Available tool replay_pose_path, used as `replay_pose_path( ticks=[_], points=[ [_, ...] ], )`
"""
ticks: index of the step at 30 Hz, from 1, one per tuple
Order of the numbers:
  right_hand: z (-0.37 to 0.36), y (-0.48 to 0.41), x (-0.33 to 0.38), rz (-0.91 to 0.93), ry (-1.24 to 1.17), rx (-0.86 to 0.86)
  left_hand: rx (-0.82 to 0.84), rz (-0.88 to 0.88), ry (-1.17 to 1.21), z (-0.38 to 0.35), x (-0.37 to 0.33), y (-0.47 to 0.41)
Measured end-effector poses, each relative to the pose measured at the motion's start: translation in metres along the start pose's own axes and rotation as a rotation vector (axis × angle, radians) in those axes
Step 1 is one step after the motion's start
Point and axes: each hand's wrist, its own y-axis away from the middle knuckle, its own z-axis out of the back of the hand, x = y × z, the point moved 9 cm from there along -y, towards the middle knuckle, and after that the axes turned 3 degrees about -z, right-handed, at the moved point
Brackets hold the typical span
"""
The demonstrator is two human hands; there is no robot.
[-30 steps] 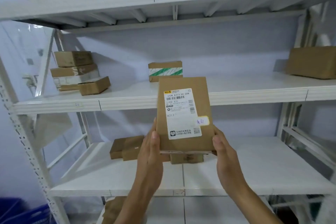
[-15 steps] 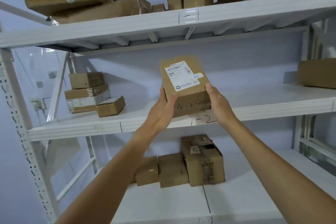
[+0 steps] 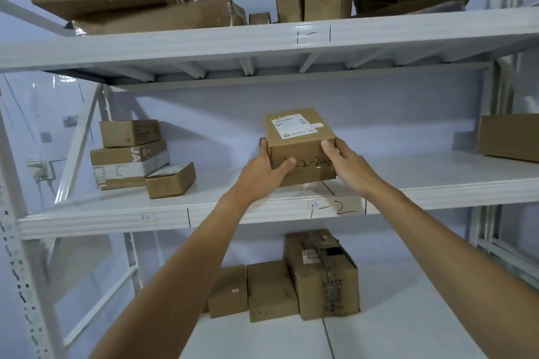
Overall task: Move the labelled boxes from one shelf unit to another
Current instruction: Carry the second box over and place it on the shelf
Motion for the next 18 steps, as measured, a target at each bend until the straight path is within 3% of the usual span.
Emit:
replay_pose_path(
  ticks=[5, 8, 12, 18],
  points=[
    [-0.005, -0.021, -0.015, -0.040, 0.141, 0.048, -0.085, 0.026, -0.001, 0.004, 0.013, -0.011],
    [-0.009, -0.033, -0.018, -0.030, 0.221, 0.054, -0.051, 0.084, -0.029, -0.003, 0.028, -0.016],
    [-0.014, -0.037, -0.018, 0.053, 0.338, 0.061, -0.002, 0.104, -0.079, -0.010, 0.041, -0.018],
    [-0.014, -0.051, -0.018, 0.236, 0.524, -0.060, -0.152, -0.017, -0.344, -0.003, 0.030, -0.030]
  ],
)
